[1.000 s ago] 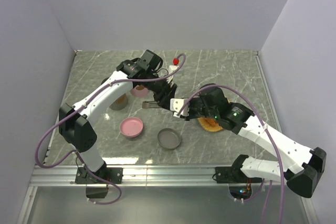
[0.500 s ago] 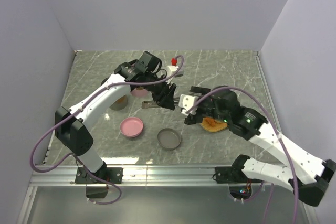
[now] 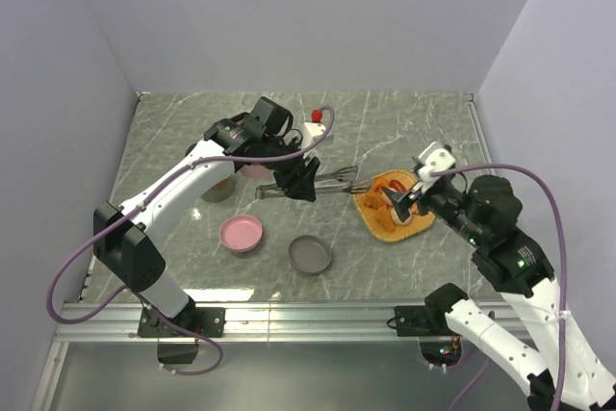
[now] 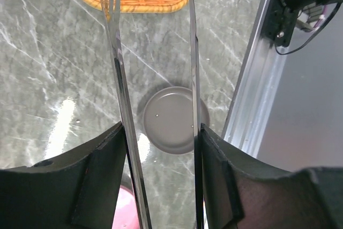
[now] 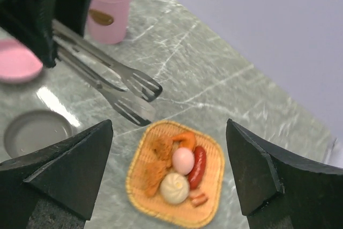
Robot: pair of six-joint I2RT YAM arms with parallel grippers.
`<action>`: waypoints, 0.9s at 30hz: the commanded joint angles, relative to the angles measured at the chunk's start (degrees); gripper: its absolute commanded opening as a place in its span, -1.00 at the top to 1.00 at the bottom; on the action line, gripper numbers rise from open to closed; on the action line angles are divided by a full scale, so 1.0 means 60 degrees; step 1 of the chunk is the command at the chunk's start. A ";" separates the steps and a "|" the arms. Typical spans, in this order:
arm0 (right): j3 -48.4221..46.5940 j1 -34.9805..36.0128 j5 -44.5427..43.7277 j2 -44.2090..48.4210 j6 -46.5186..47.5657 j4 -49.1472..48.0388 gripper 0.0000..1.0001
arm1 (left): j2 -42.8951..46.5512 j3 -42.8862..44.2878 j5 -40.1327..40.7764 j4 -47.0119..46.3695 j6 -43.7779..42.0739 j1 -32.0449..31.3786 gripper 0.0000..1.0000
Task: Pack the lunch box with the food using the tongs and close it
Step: Pass the clamp from the right arm to the left, then pick up the food using the clamp
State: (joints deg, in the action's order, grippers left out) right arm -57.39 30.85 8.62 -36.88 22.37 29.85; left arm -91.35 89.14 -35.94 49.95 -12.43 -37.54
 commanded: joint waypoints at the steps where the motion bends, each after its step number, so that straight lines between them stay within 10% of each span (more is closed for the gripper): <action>1: 0.0058 -0.0716 0.0188 0.0273 -0.1849 0.0196 -0.85 | -0.0038 0.0187 0.0160 -0.0430 -0.0652 -0.0042 -0.17; 15: -0.1757 -0.4347 0.3482 -0.2405 -0.4181 0.1763 -0.86 | -0.1019 0.0025 0.1698 -0.0913 -0.5132 -0.0774 -0.16; 27: -0.4248 -0.7133 0.7028 -0.4003 -0.5017 0.2672 -0.91 | -0.2645 0.0802 0.2153 -0.1133 -0.6293 -0.0892 -0.17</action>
State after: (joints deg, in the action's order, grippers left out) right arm -78.96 -9.82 43.38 -60.29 -5.45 44.56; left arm -107.13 90.43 -22.33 45.12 -46.89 -42.52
